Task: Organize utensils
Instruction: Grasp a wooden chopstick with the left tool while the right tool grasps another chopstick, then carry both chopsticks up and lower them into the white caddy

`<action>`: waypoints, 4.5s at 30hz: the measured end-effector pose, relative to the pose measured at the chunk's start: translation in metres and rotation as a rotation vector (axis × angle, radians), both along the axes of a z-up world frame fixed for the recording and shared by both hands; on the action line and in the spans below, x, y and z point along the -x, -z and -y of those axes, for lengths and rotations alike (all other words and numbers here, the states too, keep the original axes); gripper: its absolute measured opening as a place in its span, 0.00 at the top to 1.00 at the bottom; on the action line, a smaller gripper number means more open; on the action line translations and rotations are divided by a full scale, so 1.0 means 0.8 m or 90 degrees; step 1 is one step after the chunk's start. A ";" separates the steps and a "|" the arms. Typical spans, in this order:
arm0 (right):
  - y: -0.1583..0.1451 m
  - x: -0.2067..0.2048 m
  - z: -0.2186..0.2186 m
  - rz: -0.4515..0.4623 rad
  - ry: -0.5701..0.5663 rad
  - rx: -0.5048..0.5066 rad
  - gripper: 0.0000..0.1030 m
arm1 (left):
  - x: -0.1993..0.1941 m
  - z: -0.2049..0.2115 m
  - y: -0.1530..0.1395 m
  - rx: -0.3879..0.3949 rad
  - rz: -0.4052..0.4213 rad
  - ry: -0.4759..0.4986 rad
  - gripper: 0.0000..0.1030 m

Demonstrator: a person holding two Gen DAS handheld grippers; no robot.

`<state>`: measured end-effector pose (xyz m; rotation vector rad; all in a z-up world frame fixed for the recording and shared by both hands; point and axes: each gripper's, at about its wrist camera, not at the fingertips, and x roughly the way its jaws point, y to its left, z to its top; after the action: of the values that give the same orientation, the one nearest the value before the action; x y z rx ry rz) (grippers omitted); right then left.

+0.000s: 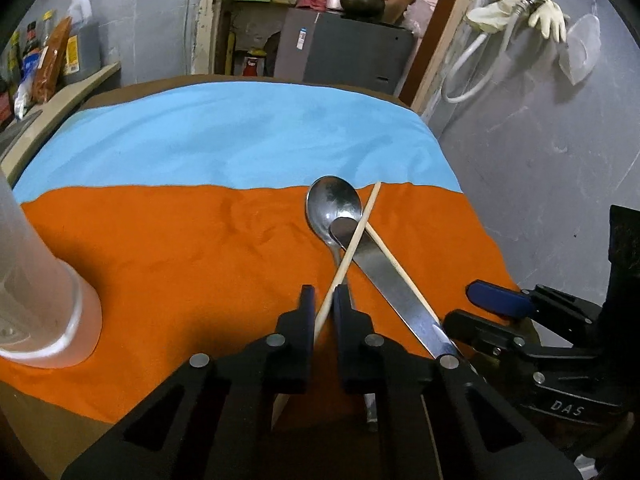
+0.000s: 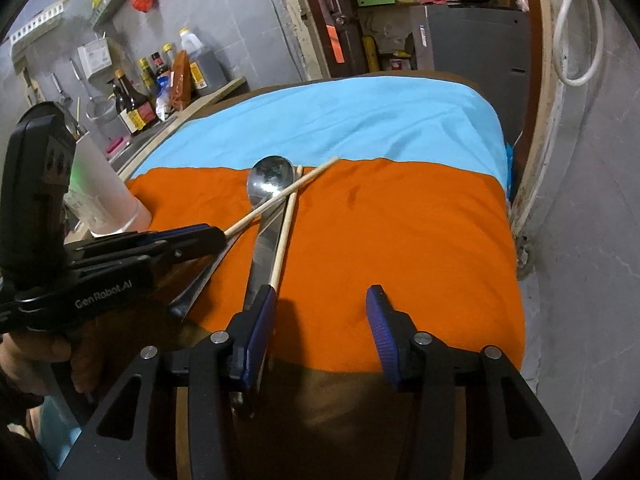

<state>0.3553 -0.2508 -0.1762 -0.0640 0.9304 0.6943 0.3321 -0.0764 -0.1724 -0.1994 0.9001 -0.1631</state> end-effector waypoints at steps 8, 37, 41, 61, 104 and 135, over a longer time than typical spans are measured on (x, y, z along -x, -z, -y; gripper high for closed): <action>0.000 -0.018 -0.024 0.006 -0.011 0.023 0.56 | 0.023 -0.011 -0.005 0.006 -0.004 -0.049 0.93; 0.001 -0.050 -0.069 0.018 -0.020 0.160 0.59 | -0.020 0.012 -0.008 -0.093 -0.088 0.051 0.71; 0.001 -0.045 -0.072 0.026 -0.016 0.159 0.70 | -0.020 0.015 -0.005 -0.109 -0.080 0.064 0.80; -0.047 0.021 0.004 0.045 0.073 -0.203 0.97 | 0.082 -0.036 -0.067 0.117 0.143 -0.002 0.98; -0.151 0.084 -0.252 0.458 0.049 -0.538 0.97 | 0.132 -0.364 -0.162 0.170 0.554 -0.276 0.98; -0.132 0.106 -0.281 0.473 -0.020 -0.419 0.94 | 0.145 -0.331 -0.114 0.079 0.494 -0.226 0.90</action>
<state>0.2706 -0.0256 -0.0703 0.2358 -0.0325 0.8892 0.2160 0.1884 -0.0815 -0.3737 0.0754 0.0400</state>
